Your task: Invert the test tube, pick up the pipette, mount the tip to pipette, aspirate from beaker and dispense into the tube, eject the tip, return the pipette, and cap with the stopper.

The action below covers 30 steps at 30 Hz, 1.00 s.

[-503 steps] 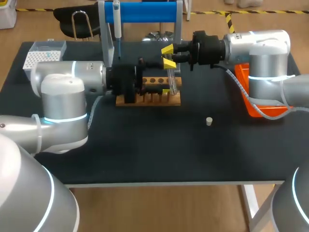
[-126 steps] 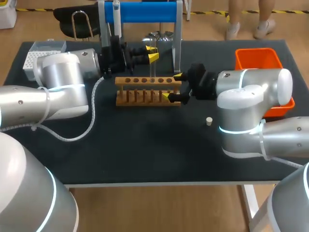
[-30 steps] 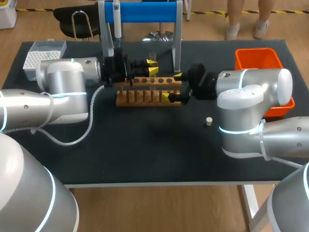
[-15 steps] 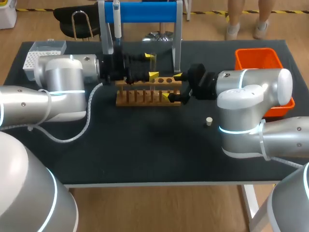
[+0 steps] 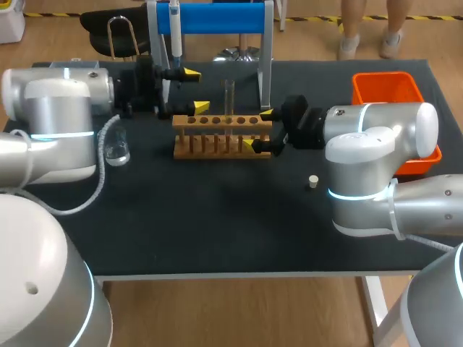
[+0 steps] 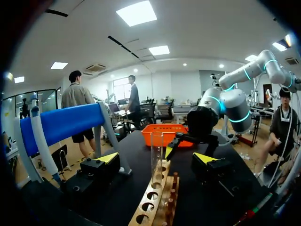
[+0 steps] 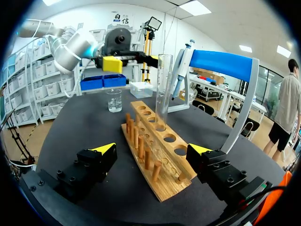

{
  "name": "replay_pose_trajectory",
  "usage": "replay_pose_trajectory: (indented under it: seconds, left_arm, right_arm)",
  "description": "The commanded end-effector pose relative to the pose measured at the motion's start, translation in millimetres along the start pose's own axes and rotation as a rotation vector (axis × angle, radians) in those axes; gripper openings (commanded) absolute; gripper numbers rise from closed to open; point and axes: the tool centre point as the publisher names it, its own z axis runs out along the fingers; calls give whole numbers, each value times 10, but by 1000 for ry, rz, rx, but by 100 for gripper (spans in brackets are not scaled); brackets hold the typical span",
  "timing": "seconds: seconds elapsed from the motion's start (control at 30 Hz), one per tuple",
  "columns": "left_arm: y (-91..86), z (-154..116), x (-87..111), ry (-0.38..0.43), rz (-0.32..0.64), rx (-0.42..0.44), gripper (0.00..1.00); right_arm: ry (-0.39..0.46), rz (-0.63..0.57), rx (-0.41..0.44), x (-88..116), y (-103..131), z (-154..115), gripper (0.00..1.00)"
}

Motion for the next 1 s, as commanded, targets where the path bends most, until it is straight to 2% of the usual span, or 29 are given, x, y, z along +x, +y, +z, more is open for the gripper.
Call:
replay_pose_trajectory:
  seconds: [0.03,0.53,0.67,0.77,1.0]
  left_arm:
    - [-86,-198,101,-34,-2,-28,100]
    - [-86,-198,101,-34,-2,-28,100]
    - [-3,-597,-141,-223,-7,-62,100]
    - [77,-1005,-333,-361,-18,-106,100]
    - [283,-1882,-574,-651,-75,-196,100]
  right_arm:
    - [-3,0,-1,8,-6,5,100]
    - [-3,0,-1,8,-6,5,100]
    - [-3,0,-1,8,-6,5,100]
    - [-3,0,-1,8,-6,5,100]
    - [-3,0,-1,8,-6,5,100]
